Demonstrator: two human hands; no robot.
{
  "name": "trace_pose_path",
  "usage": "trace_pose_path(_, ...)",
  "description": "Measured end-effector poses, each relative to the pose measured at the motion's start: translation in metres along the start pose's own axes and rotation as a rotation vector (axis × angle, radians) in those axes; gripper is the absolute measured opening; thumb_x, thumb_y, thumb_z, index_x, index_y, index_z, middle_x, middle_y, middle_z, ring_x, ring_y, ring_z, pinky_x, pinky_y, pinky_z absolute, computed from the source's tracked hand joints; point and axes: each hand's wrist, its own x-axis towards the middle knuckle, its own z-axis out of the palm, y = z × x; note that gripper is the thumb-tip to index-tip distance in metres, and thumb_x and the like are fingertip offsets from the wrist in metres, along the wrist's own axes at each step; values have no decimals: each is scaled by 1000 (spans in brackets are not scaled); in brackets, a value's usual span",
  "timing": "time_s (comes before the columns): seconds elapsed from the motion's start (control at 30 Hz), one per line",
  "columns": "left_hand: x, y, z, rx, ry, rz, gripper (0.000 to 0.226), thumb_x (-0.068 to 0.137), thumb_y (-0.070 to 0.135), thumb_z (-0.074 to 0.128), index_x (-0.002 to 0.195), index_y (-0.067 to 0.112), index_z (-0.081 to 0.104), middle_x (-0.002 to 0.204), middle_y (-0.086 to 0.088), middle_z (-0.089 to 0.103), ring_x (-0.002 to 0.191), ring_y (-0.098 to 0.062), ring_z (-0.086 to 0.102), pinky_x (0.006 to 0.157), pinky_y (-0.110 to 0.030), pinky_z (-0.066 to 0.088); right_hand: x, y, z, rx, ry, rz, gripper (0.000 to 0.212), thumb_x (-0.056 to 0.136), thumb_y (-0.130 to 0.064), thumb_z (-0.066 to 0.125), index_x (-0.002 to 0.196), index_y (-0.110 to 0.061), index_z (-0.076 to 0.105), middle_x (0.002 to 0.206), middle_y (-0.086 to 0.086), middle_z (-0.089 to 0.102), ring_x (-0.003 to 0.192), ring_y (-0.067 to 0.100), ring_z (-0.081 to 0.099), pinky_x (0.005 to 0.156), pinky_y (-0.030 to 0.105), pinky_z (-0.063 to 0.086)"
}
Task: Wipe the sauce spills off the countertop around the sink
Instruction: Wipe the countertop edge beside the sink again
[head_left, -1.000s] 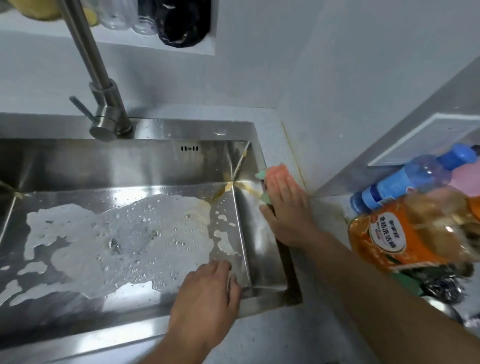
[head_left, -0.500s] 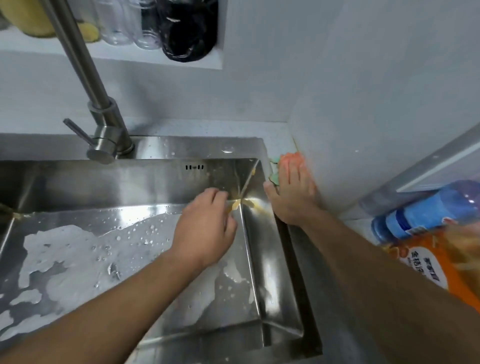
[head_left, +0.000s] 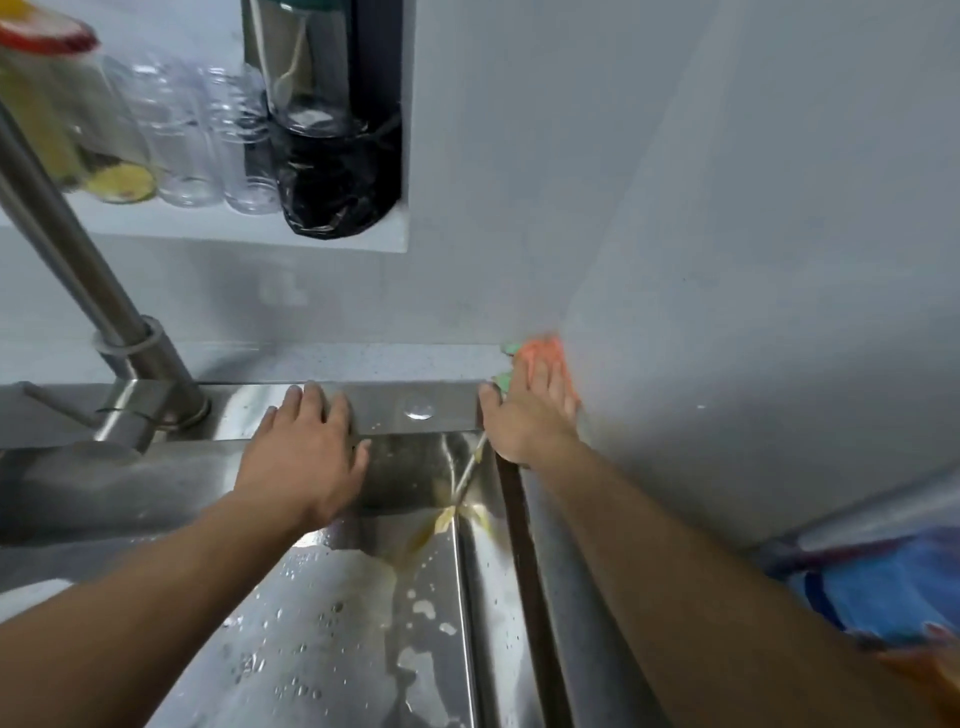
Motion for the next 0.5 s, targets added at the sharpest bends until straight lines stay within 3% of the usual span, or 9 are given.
trace_pose_path(0.13, 18, 11, -8, 72, -102, -51, 55, 99, 59, 33, 138, 21, 40, 145, -19, 40, 132, -41, 39, 102, -51, 42, -34, 10, -1, 51, 72, -59, 82, 99, -64, 7, 164, -15, -4, 172, 6, -13, 158, 23, -17, 129, 44, -4)
trace_pose_path(0.27, 22, 13, -5, 131, -85, -38, 60, 98, 63, 33, 143, 24, 36, 144, -18, 41, 129, -42, 41, 100, -52, 44, -107, 29, 11, 29, 54, -28, 78, 104, -59, 16, 162, -18, -17, 167, 4, -30, 154, 20, -27, 127, 40, -10)
trace_pose_path(0.37, 20, 8, -4, 152, -55, -34, 60, 96, 67, 32, 140, 26, 38, 139, -16, 44, 127, -39, 44, 94, -50, 48, -61, 16, 13, -15, 115, -42, 80, 104, -58, 17, 161, -15, -19, 167, 6, -29, 154, 23, -28, 125, 40, -14)
trace_pose_path(0.5, 17, 3, 4, 147, 7, -8, 65, 94, 72, 27, 143, 30, 39, 141, -14, 44, 128, -39, 41, 102, -52, 40, -16, 4, 6, -53, 17, -20, 79, 105, -60, 14, 161, -15, -20, 167, 9, -28, 155, 26, -24, 121, 41, -18)
